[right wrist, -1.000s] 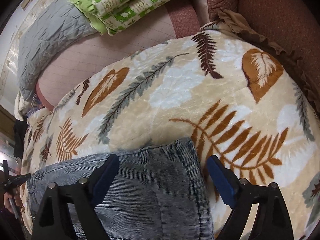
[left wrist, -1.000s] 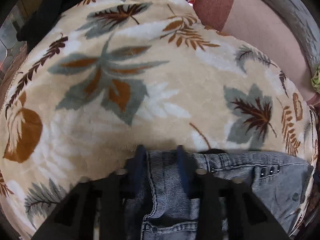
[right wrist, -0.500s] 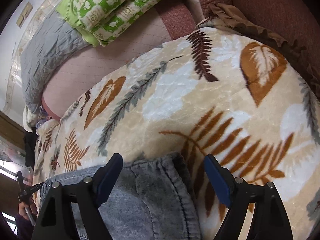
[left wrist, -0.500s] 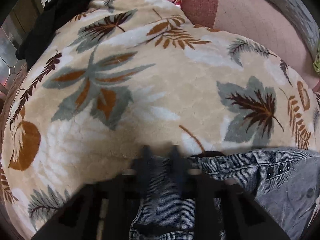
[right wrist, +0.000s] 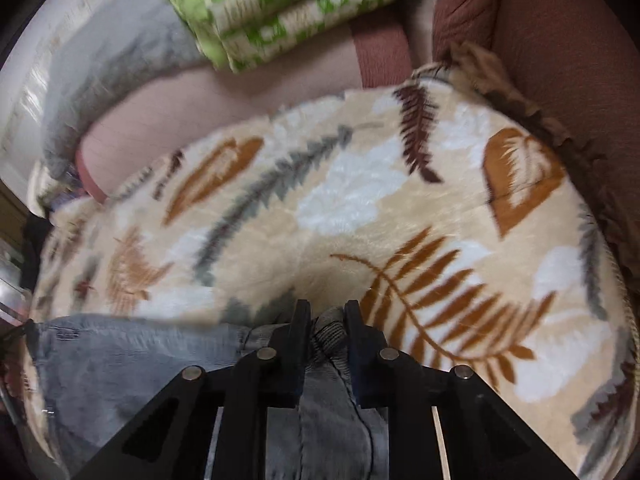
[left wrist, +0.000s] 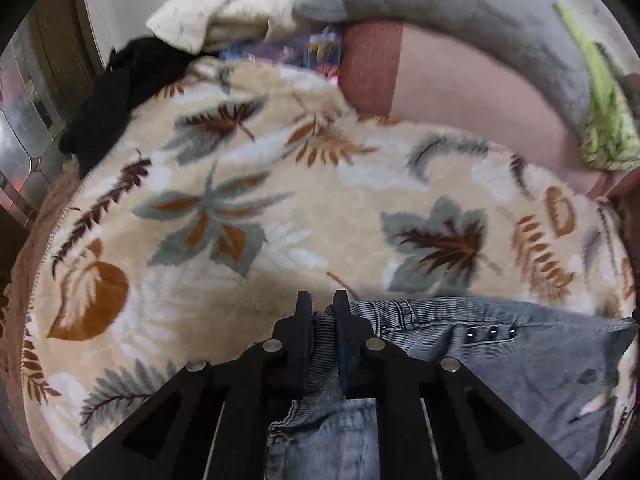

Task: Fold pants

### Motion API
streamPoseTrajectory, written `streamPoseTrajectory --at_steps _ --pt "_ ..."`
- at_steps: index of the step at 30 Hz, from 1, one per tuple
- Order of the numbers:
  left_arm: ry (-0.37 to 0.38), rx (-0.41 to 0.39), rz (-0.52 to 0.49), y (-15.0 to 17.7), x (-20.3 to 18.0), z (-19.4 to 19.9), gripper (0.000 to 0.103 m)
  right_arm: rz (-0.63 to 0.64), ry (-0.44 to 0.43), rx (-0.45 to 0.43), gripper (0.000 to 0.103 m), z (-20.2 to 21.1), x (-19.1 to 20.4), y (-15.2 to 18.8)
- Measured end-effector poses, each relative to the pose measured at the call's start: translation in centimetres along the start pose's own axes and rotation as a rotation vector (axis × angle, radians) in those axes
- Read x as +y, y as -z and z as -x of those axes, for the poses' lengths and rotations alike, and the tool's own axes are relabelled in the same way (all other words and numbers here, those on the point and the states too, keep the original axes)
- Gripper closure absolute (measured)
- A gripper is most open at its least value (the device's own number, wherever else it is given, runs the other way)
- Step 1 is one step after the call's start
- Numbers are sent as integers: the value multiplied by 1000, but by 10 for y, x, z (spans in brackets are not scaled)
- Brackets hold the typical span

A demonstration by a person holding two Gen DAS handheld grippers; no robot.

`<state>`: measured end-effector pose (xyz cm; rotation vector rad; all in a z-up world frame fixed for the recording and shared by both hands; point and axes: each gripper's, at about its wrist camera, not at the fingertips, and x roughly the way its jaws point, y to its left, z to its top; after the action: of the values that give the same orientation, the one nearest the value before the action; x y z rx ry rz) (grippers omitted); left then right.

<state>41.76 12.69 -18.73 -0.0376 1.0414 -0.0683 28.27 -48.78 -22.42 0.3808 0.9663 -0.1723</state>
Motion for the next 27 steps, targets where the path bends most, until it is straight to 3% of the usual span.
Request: streamPoseTrajectory --at_steps 8,16,21,24,27 --pt "81 -107 -19 41 0 98 92 -30 -68 -133 86 102 1 33" --pt "117 -147 2 139 32 168 92 -78 -139 -154 86 179 -30 124" --pt "100 -40 30 212 58 152 92 -85 -154 -61 86 180 -51 198" --pt "88 70 78 254 68 120 92 -79 -152 53 85 159 -57 240" --pt "70 119 111 276 72 98 92 -58 -142 170 81 141 -61 269"
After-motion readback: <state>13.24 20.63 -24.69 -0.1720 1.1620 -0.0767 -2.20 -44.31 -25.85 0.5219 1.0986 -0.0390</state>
